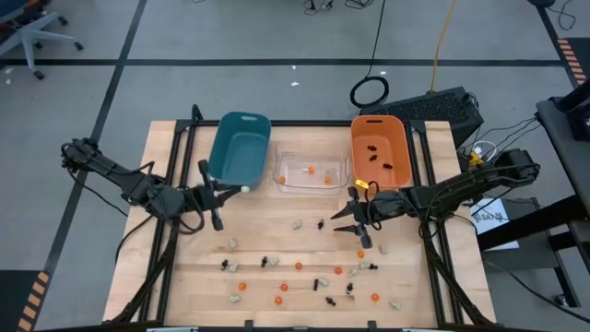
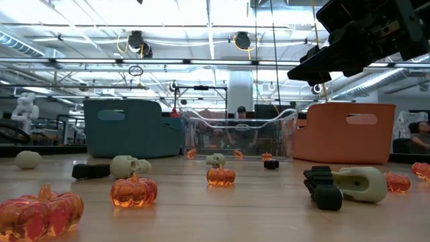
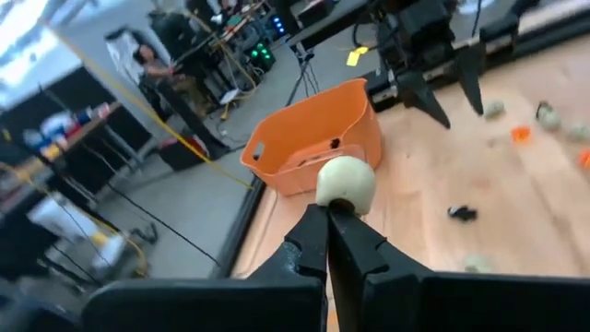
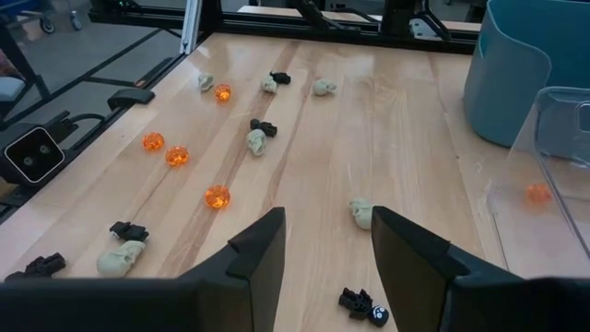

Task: Sort Halloween decoration
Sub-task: Put the white skull toy into the blue bin

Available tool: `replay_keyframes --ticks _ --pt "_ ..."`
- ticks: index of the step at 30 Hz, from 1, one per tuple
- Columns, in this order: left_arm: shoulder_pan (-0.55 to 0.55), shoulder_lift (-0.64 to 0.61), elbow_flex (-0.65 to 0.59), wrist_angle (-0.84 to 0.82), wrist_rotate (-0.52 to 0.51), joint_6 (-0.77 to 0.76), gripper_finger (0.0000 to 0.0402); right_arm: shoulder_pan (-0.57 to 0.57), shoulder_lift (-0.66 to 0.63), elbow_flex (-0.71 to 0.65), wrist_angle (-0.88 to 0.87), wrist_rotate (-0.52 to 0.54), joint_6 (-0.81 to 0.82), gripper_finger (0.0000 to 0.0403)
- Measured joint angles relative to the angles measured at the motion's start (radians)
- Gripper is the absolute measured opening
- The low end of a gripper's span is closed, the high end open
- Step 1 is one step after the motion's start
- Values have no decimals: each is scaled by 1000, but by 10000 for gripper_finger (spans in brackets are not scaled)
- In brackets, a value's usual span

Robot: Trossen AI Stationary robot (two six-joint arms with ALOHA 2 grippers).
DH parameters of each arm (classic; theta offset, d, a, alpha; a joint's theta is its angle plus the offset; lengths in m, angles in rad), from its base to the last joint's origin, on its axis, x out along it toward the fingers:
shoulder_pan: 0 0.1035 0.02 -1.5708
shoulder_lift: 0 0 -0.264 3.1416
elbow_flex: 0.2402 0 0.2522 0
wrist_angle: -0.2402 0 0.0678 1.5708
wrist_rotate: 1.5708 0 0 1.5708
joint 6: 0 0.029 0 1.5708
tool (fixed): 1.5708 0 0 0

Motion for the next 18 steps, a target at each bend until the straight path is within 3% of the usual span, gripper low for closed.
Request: replay_keyframes --ticks 7,18 --pt "0 0 0 0 75 195 0 0 0 0 0 0 -1 146" --pt "0 0 0 1 77 197 0 0 0 0 -1 0 -5 146"
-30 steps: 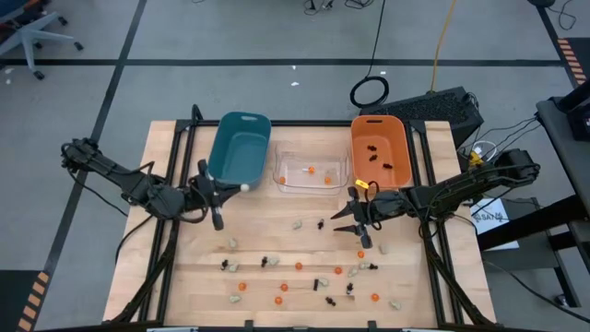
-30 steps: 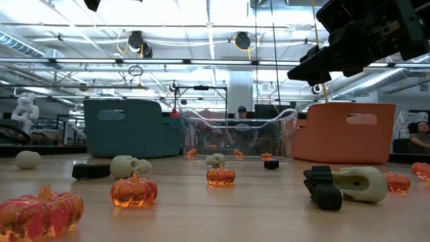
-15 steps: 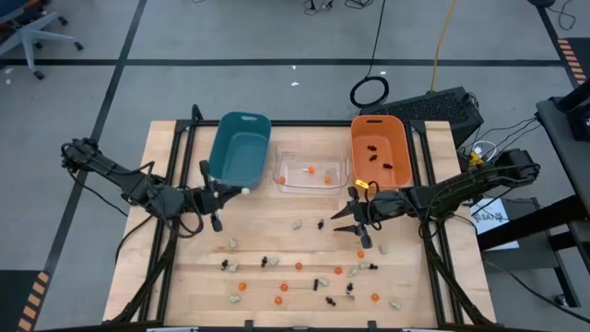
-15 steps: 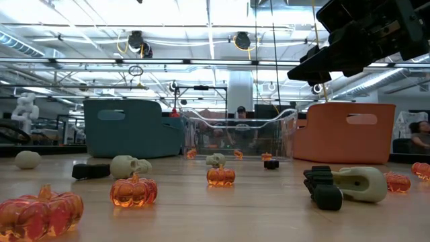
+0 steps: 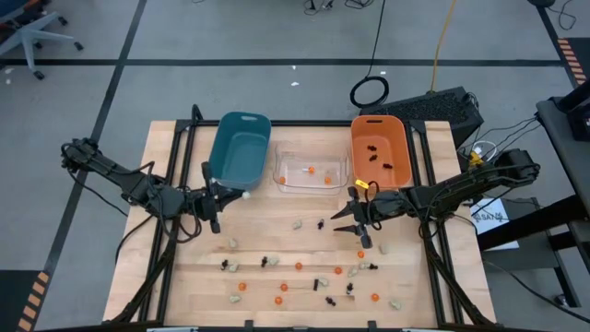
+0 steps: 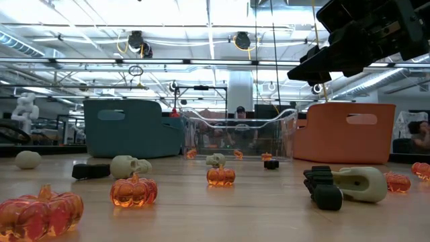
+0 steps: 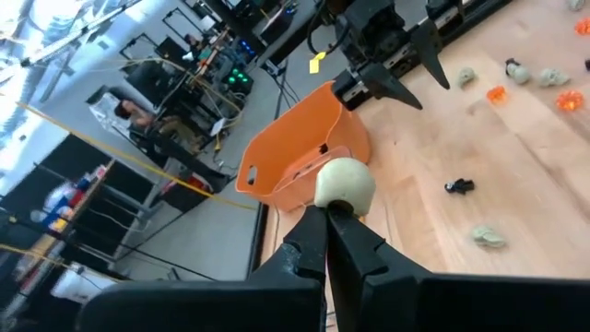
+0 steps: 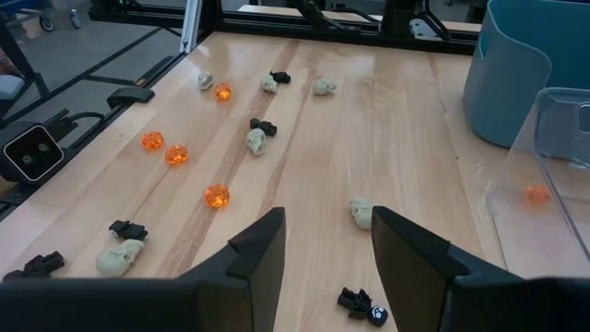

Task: Sort Halloween decoration
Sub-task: Put the white skull toy into the blue bin

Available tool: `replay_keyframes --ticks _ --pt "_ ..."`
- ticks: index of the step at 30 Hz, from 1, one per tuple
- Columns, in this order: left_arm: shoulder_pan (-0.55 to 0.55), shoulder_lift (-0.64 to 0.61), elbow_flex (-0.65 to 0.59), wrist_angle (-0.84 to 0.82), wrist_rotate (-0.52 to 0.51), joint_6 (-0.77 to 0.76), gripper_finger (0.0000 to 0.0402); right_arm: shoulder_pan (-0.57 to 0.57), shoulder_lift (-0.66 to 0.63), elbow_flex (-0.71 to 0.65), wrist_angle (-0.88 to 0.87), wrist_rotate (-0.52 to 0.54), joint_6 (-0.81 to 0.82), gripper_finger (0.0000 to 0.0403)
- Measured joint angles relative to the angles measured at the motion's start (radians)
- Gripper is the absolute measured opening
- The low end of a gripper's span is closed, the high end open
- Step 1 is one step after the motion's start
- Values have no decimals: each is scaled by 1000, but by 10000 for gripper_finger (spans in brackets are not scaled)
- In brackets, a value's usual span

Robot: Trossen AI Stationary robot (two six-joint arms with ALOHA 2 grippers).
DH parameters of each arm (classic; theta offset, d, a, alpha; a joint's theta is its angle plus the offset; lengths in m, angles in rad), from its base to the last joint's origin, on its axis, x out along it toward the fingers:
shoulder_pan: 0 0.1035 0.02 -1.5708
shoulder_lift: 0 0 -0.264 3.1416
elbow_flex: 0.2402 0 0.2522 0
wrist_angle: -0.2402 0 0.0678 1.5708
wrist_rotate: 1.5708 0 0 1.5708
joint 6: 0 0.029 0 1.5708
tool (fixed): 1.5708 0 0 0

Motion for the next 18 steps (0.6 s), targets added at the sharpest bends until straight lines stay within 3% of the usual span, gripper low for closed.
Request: replay_keyframes --ticks 10,18 --pt "53 0 0 2 -1 -257 0 0 1 0 0 0 0 146" --pt "233 0 0 -5 -33 -353 0 0 52 0 48 0 0 146"
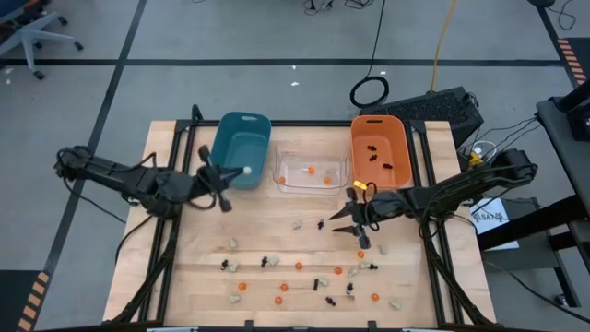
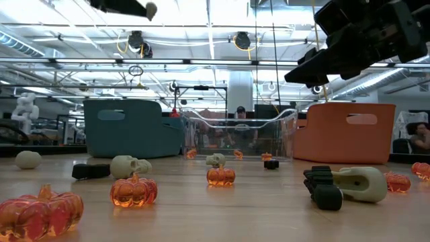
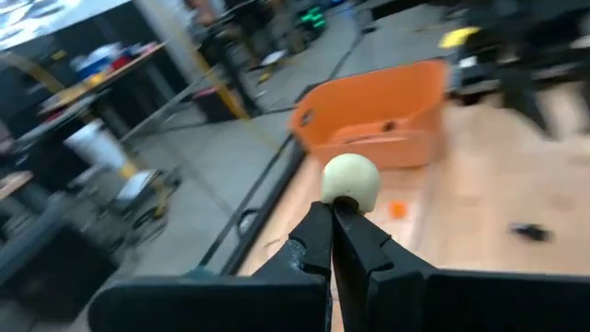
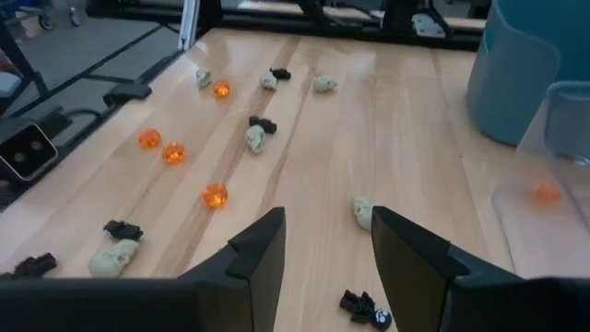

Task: Sort Halloween decoration
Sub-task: Put the white skull toy into the blue bin

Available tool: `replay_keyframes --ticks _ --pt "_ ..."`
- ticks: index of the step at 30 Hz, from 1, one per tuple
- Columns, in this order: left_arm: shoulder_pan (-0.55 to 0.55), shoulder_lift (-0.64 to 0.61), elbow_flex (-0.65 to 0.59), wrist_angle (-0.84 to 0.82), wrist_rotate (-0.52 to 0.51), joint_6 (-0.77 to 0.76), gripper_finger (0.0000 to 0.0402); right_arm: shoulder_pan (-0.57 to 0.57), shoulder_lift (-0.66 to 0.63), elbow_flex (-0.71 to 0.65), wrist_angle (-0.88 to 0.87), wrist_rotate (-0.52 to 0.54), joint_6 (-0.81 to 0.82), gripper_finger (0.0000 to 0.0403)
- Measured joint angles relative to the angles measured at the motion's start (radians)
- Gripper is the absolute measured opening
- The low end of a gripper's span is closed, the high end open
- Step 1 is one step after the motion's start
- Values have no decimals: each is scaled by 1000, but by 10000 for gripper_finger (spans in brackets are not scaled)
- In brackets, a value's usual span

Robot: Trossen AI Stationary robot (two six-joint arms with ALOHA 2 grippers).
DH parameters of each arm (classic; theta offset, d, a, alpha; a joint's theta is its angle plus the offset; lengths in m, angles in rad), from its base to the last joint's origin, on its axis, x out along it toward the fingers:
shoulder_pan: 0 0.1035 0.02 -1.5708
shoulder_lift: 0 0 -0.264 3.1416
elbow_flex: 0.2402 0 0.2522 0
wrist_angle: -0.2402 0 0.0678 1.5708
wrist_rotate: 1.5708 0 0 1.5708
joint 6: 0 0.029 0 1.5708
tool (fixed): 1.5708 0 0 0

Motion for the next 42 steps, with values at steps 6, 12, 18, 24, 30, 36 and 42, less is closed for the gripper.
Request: replay_keyframes --ticks 6,12,18,24,30,36,42 --pt "226 1 0 -47 25 36 0 0 55 0 50 0 0 146" --pt "518 14 0 -104 355 -28 0 0 79 0 109 0 7 146" --pt "743 114 -1 -170 554 -72 0 0 79 0 131 0 36 146" --pt "837 259 -1 -169 607 -97 0 54 109 0 156 56 110 146" --pt "875 380 -1 -157 609 -123 0 130 185 0 237 143 163 146" --pt "883 437 -1 -150 592 -150 18 180 270 0 341 219 191 146" --pt "882 436 -1 -143 530 -150 86 197 324 1 393 262 204 146"
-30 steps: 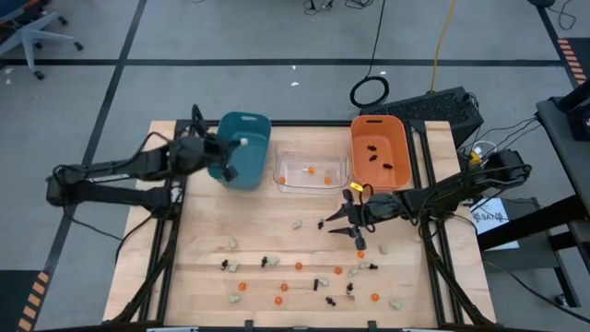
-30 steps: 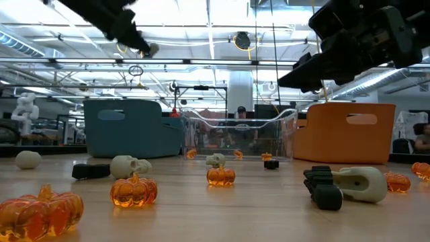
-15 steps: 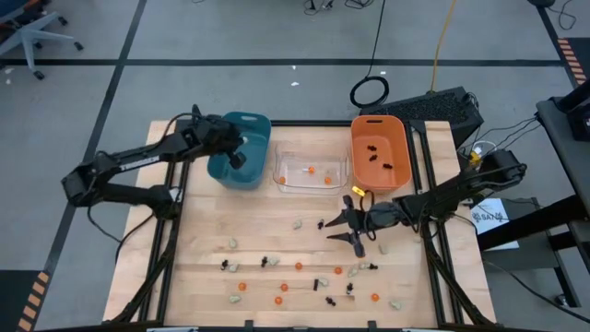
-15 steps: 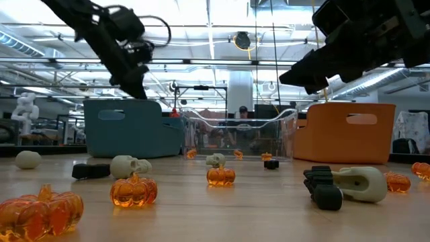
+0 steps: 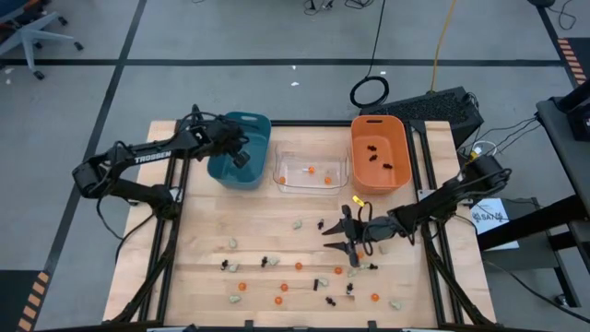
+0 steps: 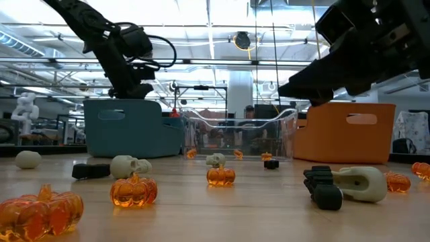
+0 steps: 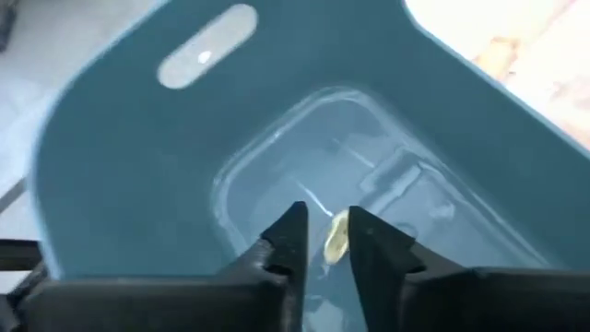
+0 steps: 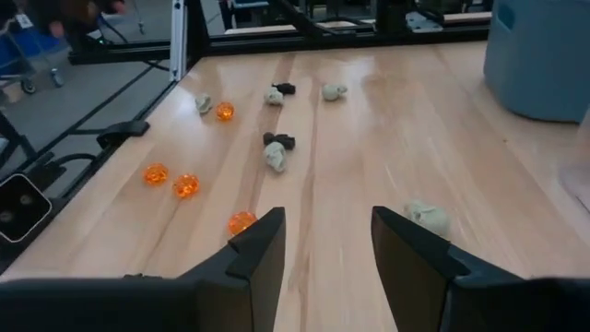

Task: Sort Halloween decoration
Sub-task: Put the white skull toy into the blue bin

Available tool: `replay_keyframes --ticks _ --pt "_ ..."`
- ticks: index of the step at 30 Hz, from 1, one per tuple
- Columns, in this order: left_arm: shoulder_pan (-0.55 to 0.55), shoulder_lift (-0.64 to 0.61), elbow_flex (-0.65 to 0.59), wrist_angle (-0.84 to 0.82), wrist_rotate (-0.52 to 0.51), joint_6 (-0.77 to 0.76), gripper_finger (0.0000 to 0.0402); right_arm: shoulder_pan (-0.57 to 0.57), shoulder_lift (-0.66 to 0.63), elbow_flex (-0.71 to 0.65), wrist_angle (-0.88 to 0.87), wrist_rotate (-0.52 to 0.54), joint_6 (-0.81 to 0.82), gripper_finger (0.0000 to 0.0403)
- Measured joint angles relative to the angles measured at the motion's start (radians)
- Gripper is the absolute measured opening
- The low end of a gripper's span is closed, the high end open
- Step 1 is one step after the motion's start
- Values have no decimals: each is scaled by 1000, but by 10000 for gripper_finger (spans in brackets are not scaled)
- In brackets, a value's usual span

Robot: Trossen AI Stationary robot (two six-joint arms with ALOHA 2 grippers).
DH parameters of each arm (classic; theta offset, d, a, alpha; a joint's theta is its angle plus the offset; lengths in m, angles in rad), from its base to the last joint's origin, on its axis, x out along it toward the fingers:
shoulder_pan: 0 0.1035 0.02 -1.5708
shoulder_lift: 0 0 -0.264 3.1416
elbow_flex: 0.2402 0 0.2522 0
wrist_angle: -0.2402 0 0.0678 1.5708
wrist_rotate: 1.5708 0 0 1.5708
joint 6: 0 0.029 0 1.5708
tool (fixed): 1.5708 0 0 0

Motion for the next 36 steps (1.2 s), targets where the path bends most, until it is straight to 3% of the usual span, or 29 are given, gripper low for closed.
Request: replay_keyframes --ticks 3,8,12,17,26,31,36 --pt "-14 -26 0 0 -4 -17 107 0 1 0 1 4 9 146" --pt "-130 -126 0 -2 2 -86 103 -1 1 7 -2 86 -7 146" --pt "-310 -225 0 -2 -18 -155 91 -11 22 56 -22 101 -48 156" --pt "-600 -273 -24 41 -160 -224 86 -24 120 138 -24 105 -87 183" --pt "-1053 -199 -32 140 -402 -253 86 -49 327 257 -23 132 -91 218" --pt "-1168 -119 -32 207 -452 -252 86 -76 398 294 -22 135 -87 220" --pt "-1215 -27 -32 244 -495 -255 86 -102 442 327 -37 156 -90 228"
